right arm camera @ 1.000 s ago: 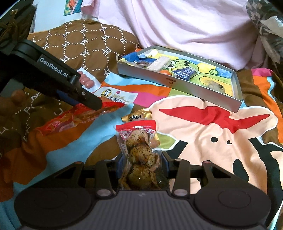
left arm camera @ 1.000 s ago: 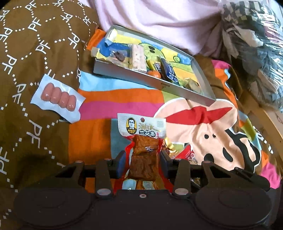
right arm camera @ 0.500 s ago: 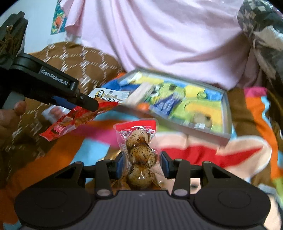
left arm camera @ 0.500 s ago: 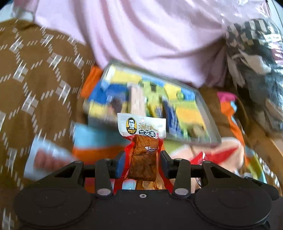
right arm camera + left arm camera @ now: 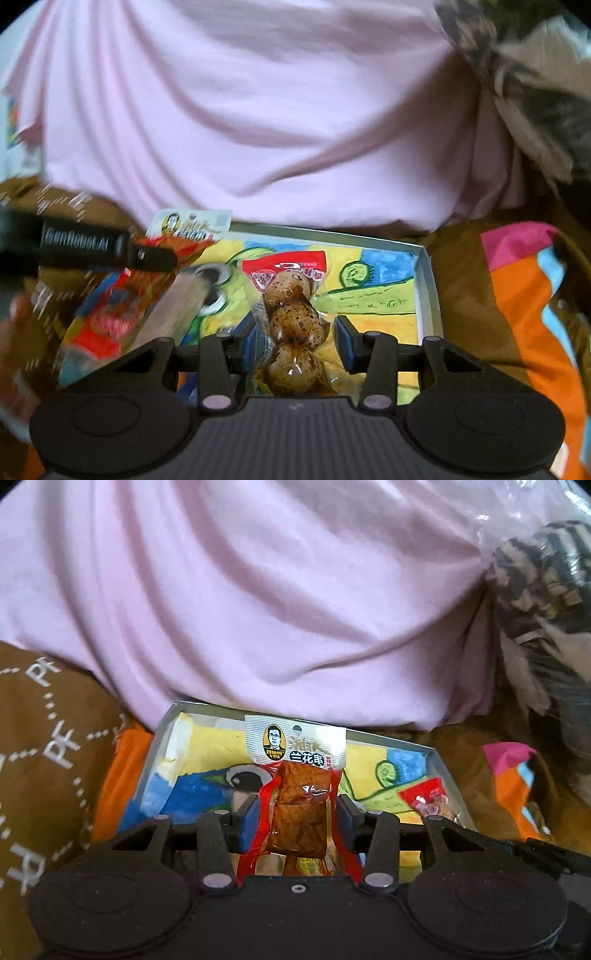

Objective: Organize snacks
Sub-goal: 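Lift both packs and carry them over the grey tray, then lower the quail-egg pack into the tray and open the right tool while the left tool releases the tofu-strip pack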

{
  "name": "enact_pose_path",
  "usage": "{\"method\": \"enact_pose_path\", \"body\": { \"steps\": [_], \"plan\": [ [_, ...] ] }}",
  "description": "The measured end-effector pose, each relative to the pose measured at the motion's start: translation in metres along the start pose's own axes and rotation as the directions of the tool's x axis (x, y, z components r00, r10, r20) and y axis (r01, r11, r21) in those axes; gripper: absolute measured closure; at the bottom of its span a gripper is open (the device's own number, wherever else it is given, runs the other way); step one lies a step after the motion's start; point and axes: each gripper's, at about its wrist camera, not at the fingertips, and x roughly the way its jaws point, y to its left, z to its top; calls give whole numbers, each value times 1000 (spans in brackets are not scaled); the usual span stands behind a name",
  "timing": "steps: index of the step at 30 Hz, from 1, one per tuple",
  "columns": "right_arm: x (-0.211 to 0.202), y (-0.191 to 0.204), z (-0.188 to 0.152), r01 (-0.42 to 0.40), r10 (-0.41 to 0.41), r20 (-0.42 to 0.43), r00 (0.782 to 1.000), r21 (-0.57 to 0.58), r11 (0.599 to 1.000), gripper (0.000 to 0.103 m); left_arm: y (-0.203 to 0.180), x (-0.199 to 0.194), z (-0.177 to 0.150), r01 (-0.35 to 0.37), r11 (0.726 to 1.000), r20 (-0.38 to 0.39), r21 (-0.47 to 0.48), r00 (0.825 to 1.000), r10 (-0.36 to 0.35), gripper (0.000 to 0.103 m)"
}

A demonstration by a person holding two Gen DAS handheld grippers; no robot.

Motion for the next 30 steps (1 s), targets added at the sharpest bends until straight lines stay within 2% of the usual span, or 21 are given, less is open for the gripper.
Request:
{"method": "enact_pose_path", "body": {
  "steps": [5, 10, 22, 27, 30],
  "plan": [
    [29, -16, 7, 6, 1, -61, 998, 107, 994, 56, -2, 29, 1, -28, 999, -32, 36, 999, 29, 57],
    [48, -24, 4, 28, -7, -128, 992, 157, 987, 56, -4, 43, -4, -42, 997, -55, 58, 997, 45, 55],
    [47, -21, 4, 46, -33, -110, 993, 122, 991, 48, 0, 43, -7, -52, 998, -79, 38, 995, 55, 39],
    [36, -16, 9, 45, -39, -68, 997, 88, 995, 28, -2, 31, -3, -60, 998, -56, 29, 997, 61, 25],
    [24, -15, 12, 51, -48, -35, 998, 77, 996, 19, -4, 16, -1, -69, 997, -23, 28, 997, 69, 16]
  ]
}}
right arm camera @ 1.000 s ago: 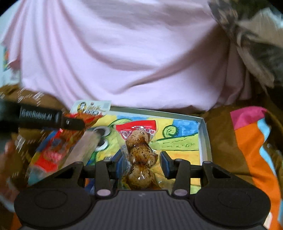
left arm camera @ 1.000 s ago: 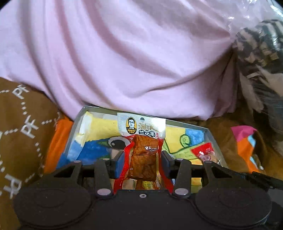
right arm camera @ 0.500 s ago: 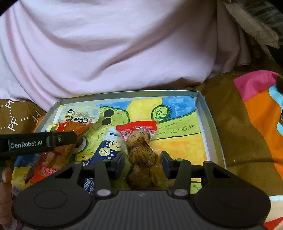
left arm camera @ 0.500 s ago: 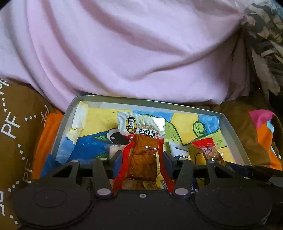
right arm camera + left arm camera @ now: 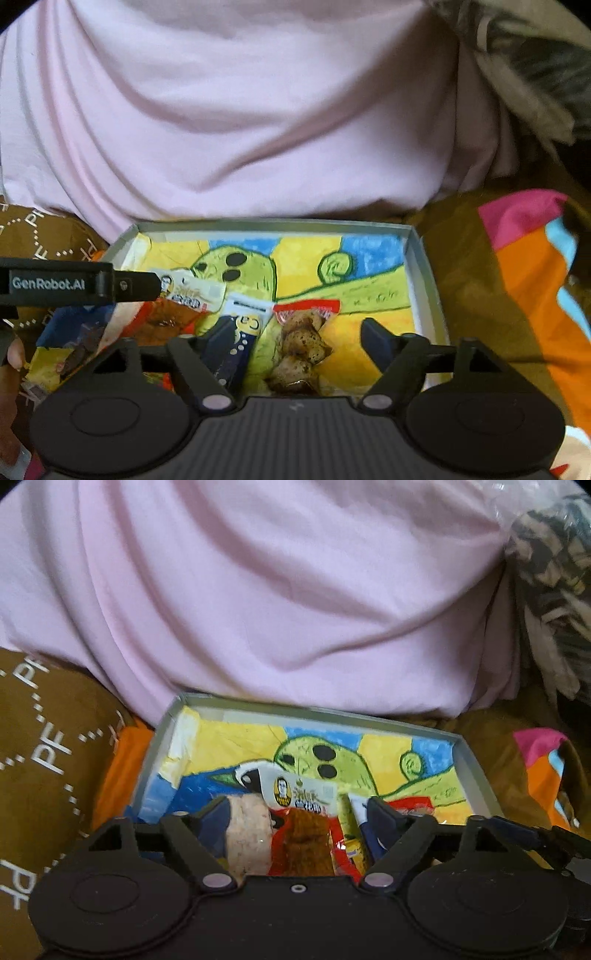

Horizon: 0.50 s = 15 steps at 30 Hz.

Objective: Organize snacks
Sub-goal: 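Lower the quail-egg pack into the tray and open the right tool while the left tool releases the tofu-strip pack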

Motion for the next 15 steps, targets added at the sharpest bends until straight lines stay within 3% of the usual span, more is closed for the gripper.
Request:
{"method": "enact_pose_path", "body": {
  "steps": [8, 15],
  "plan": [
    [-51, 2, 1, 8, -7, 98, 995, -13, 1000, 4, -6, -59, -2, -48, 998, 95, 40, 994, 44, 1],
    [-106, 6, -3, 3, -3, 174, 985, 0, 1000, 0, -9, -120, -11, -92, 993, 172, 67, 982, 79, 1]
  ]
}}
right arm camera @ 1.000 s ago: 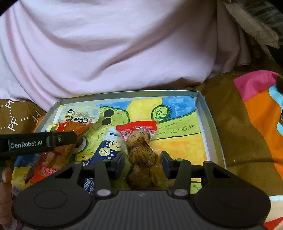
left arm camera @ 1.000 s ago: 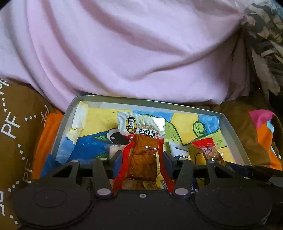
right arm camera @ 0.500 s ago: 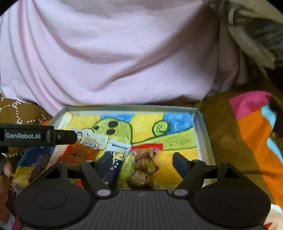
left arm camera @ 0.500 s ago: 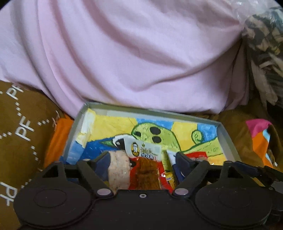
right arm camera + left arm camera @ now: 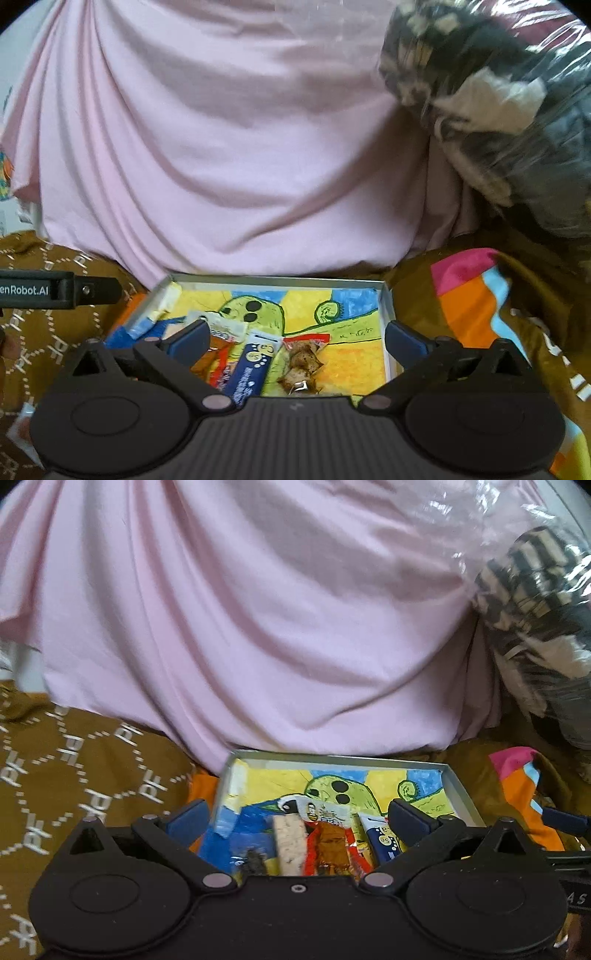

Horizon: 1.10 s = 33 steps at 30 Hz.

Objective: Organize snacks
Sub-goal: 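Lower the quail-egg pack into the tray and open the right tool while the left tool releases the tofu-strip pack, then withdraw both tools from the tray back over the remaining snacks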

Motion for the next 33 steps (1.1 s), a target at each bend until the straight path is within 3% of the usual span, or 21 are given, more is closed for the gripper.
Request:
{"method": "enact_pose_path", "body": {
  "steps": [10, 20, 27, 33],
  "plan": [
    [-71, 17, -15, -2, 2, 49, 999, 9, 1000, 0, 17, -80, -14, -48, 999, 71, -4, 996, 48, 1],
    [-130, 51, -42, -46, 50, 56, 997, -68, 997, 0, 40, -137, -47, -109, 994, 71, -12, 991, 109, 1],
    [-153, 73, -68, -78, 81, 22, 996, -123, 989, 0, 53, -162, -81, -146, 989, -4, -35, 989, 146, 1],
    [-155, 80, -91, -89, 81, -66, 994, -121, 989, 0, 61, -176, -111, -193, 981, -54, -31, 980, 191, 1]
  ]
}}
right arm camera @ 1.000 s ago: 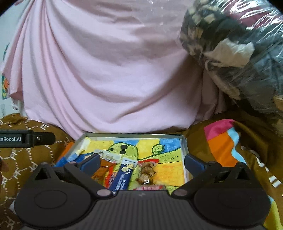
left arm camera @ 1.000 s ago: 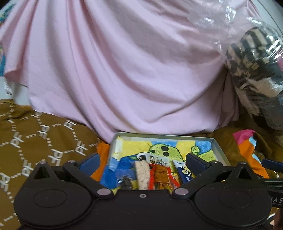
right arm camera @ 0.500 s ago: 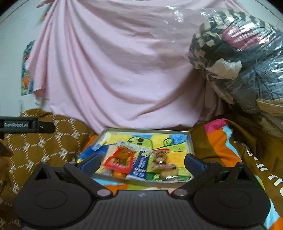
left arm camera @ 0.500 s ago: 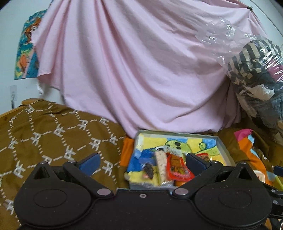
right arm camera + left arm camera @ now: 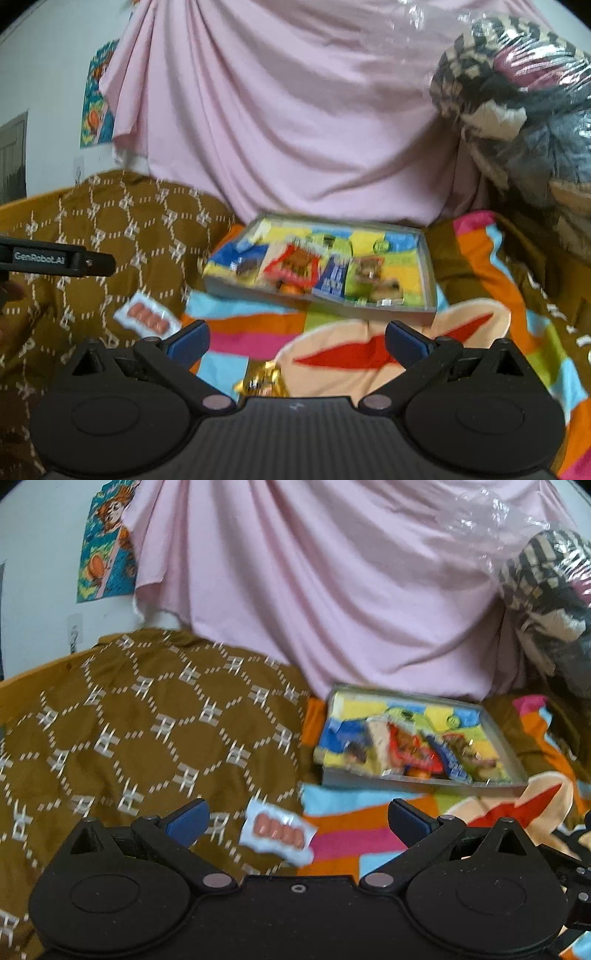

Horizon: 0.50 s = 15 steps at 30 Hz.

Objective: Organize snacks
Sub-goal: 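Withdraw both tools from the tray back over the remaining snacks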

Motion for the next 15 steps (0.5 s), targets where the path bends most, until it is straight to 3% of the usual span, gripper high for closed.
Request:
{"method": "enact_pose_path", "body": {
  "steps": [15],
  "plan": [
    [10, 19, -42, -52, 44, -151, 988, -49, 997, 0, 4, 3, -49, -26, 998, -150, 61, 988, 35, 1]
  ]
}}
